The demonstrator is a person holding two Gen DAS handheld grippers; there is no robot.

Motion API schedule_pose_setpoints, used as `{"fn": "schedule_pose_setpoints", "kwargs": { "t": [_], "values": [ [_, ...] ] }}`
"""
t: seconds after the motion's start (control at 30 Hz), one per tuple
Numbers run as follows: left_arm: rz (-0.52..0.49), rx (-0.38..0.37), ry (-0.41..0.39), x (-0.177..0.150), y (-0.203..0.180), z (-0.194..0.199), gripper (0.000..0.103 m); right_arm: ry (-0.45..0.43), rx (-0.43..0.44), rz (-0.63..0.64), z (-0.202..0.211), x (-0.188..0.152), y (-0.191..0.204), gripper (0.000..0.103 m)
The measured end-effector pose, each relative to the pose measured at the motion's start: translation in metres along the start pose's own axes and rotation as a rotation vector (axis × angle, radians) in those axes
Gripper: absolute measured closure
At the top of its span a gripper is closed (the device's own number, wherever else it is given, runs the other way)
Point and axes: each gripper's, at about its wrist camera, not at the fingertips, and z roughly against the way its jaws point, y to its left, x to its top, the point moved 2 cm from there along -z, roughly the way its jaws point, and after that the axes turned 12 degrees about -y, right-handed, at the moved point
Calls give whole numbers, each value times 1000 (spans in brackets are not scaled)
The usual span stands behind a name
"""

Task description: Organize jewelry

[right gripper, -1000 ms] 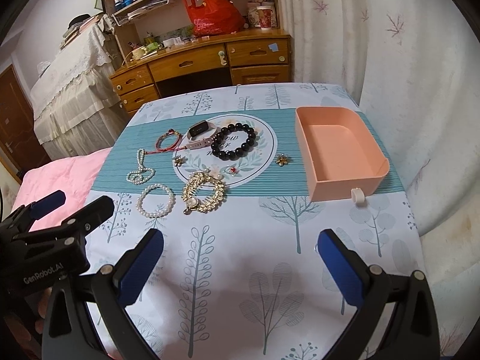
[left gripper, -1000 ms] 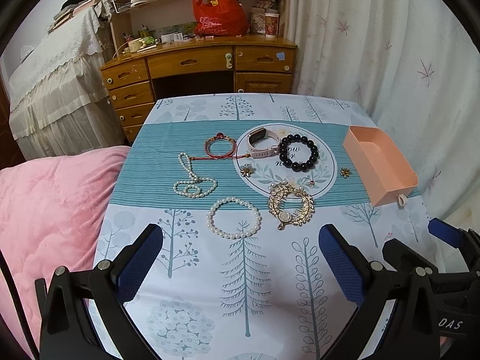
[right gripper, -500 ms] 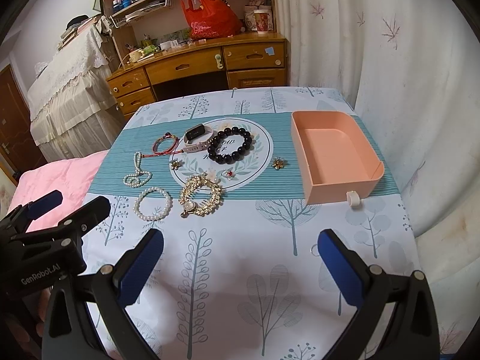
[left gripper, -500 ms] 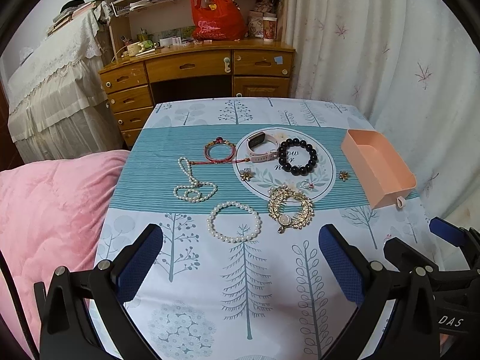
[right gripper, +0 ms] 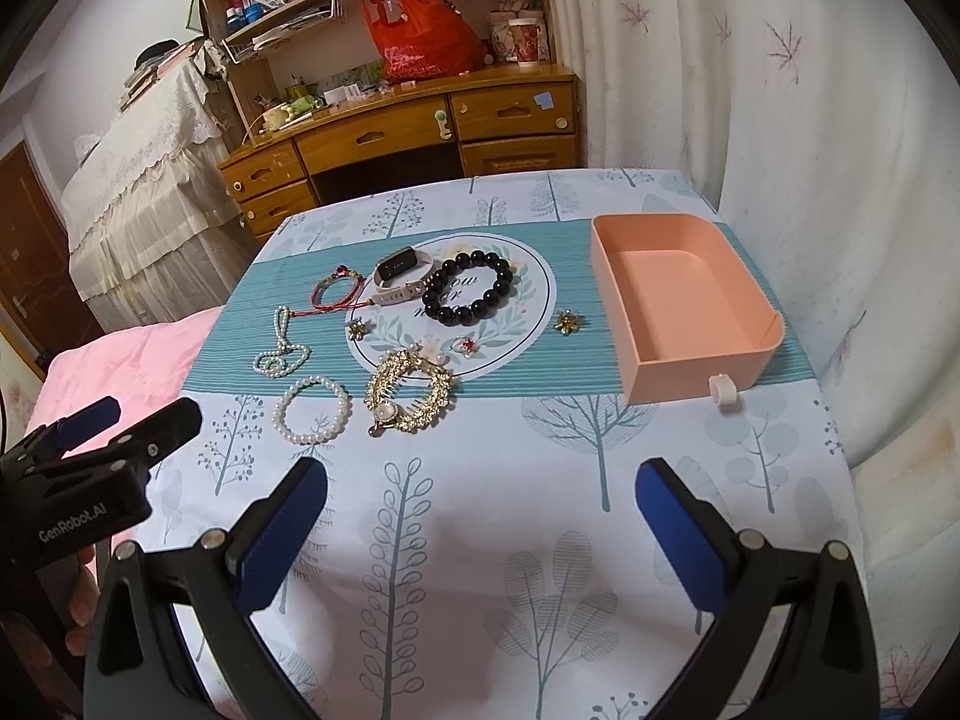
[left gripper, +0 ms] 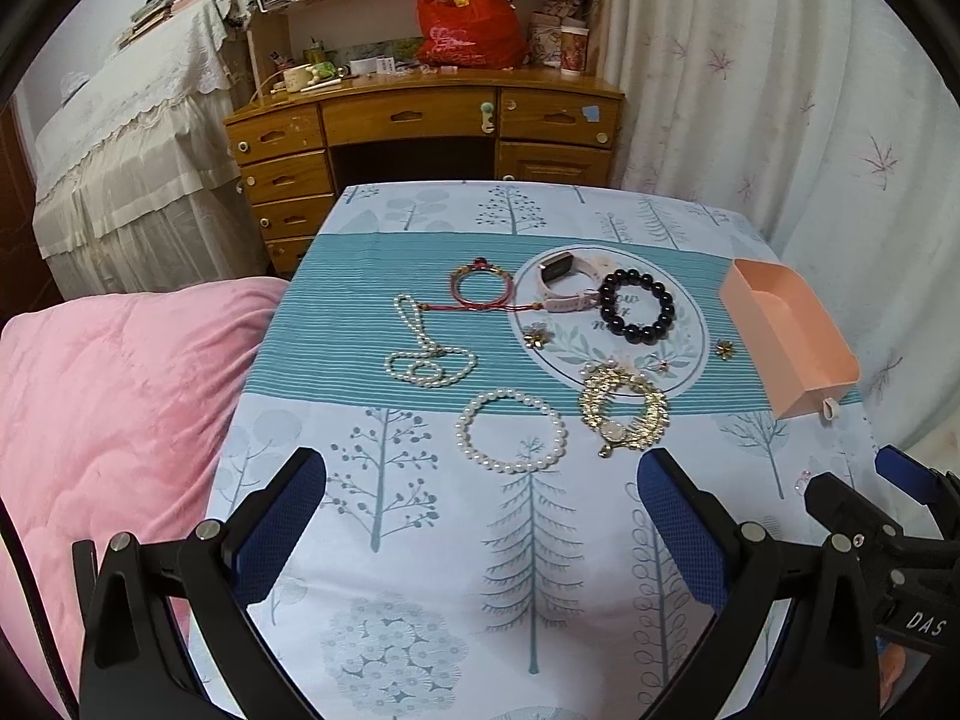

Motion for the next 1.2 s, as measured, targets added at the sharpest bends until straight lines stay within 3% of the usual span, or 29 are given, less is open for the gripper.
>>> {"fn": "schedule_pose_setpoints", "kwargs": {
  "t": [0.37,0.47,0.57,0.73,0.9,1.07,1.2],
  "values": [
    [9,-43,36,-5,12,-10,1,-46,30,50,-6,-7,1,0],
    [-42,-48,56,-10,12,-18,1,-69,38,94,-7,-13,1,0],
    [-94,-62,72,-16,12,-26,1,-88,70,150,-9,-22,1,0],
    [-73,-160,96,-24,20,-43,1,-72,134,273,-19,-42,4,0],
    [-136,-167,87,-28,23,-58,1,-116,205,493,-22,-60,19,1],
    [-137,-174,122,-29,26,-80,1,-162,314,614,-23,-64,35,1],
    [-134,-179,143,-28,26,-98,10,-148,364,659,-35,-62,46,9]
  ]
}}
